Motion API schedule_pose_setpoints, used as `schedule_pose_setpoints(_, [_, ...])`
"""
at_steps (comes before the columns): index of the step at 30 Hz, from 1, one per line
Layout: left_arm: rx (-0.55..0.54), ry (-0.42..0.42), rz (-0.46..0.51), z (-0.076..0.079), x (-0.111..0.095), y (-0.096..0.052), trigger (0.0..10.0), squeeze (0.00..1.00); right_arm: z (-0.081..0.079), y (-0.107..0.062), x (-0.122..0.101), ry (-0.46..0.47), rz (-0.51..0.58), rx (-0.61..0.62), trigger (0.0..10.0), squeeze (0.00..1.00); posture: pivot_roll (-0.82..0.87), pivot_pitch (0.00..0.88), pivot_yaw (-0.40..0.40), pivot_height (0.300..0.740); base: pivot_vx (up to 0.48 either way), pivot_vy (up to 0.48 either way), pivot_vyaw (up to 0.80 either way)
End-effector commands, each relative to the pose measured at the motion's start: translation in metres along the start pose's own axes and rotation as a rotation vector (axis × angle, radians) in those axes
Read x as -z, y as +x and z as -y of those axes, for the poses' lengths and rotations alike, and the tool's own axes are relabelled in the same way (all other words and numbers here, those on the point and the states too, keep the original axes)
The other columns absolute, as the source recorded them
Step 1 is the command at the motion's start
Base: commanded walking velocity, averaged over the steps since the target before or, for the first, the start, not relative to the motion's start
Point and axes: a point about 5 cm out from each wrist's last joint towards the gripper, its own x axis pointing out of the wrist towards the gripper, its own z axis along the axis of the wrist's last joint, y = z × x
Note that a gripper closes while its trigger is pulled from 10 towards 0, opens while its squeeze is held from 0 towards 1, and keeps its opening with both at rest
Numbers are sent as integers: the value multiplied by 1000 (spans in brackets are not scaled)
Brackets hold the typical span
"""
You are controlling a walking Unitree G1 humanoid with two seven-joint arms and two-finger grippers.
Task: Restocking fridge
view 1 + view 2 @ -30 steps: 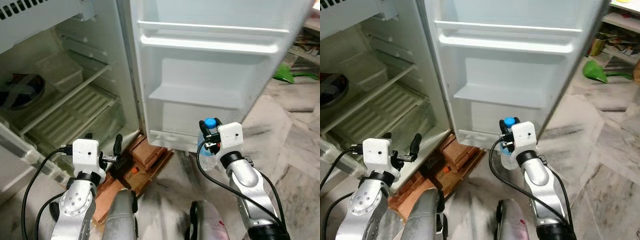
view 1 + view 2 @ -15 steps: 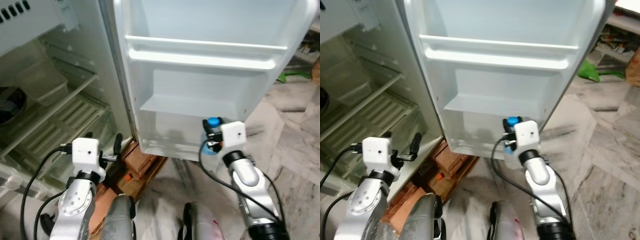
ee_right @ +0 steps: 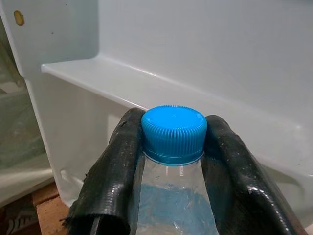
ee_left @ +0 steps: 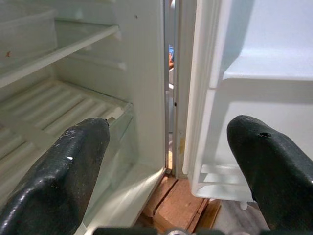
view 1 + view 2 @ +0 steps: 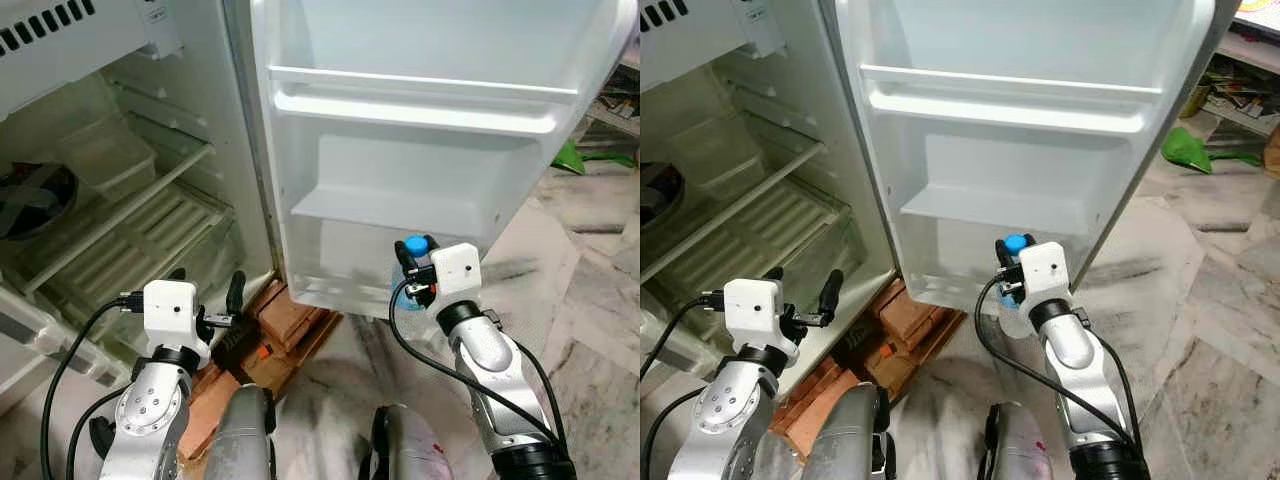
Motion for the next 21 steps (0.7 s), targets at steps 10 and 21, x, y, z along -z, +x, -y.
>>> schedule_pose_setpoints(10, [3, 4, 11, -1, -1, 0, 10000, 0, 0, 5, -11, -15, 54, -15, 10000, 0, 76, 131, 18, 645, 220, 0, 0])
schedule_pose_setpoints(21, [6, 1, 10, 0, 0, 0, 10000, 0, 0, 4, -10, -23, 51, -21, 10000, 0, 72, 132, 18, 645, 297, 0, 0])
